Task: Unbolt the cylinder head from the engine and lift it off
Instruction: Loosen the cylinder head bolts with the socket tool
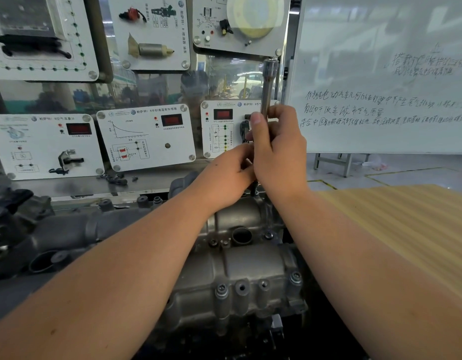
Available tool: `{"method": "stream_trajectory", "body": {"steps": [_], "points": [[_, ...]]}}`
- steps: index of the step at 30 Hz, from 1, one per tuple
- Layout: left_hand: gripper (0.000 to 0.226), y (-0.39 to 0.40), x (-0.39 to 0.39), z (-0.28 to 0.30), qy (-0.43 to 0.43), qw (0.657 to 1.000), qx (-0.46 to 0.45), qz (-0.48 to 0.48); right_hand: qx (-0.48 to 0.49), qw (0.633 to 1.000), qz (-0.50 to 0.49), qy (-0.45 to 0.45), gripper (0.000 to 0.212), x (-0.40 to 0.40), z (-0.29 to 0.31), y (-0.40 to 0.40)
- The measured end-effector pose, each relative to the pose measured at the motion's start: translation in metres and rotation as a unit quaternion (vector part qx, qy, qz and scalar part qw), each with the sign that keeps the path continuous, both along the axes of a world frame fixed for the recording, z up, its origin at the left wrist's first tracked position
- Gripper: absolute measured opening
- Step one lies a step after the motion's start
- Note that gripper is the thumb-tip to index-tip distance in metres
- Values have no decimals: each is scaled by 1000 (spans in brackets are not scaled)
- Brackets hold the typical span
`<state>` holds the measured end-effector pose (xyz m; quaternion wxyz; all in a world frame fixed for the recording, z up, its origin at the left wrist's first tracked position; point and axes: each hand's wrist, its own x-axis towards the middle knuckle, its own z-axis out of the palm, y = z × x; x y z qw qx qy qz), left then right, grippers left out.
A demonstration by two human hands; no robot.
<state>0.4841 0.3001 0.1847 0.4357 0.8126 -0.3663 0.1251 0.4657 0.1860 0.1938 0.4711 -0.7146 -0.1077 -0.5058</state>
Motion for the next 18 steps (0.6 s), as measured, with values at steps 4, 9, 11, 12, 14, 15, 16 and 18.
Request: {"method": "stream_trajectory", "body": {"steps": [4, 9, 11, 12, 14, 15, 16, 18], "points": [[16, -1, 1, -1, 11, 1000, -6, 4, -11, 1000, -14, -3, 22, 0, 0, 0], [18, 0, 1, 0, 5, 1000, 2, 3, -4, 1000, -8, 11, 28, 1, 0, 0], [16, 0, 1, 0, 7, 1000, 0, 4, 6, 1000, -2, 8, 24, 1, 0, 0], [17, 0, 2, 0, 10, 1000, 1, 6, 9, 1000, 1, 6, 22, 1, 0, 0], [17, 0, 2, 0, 13, 1000, 1, 6, 5, 1000, -1, 2, 15, 0, 0, 0], [15, 0, 2, -1, 12, 1000, -1, 5, 1, 1000, -4, -2, 13, 0, 0, -1], [13, 0, 2, -1, 11, 1000, -3, 4, -2, 1000, -7, -4, 13, 0, 0, -1], [16, 0, 1, 0, 7, 1000, -8, 2, -10, 1000, -11, -3, 21, 0, 0, 0]]}}
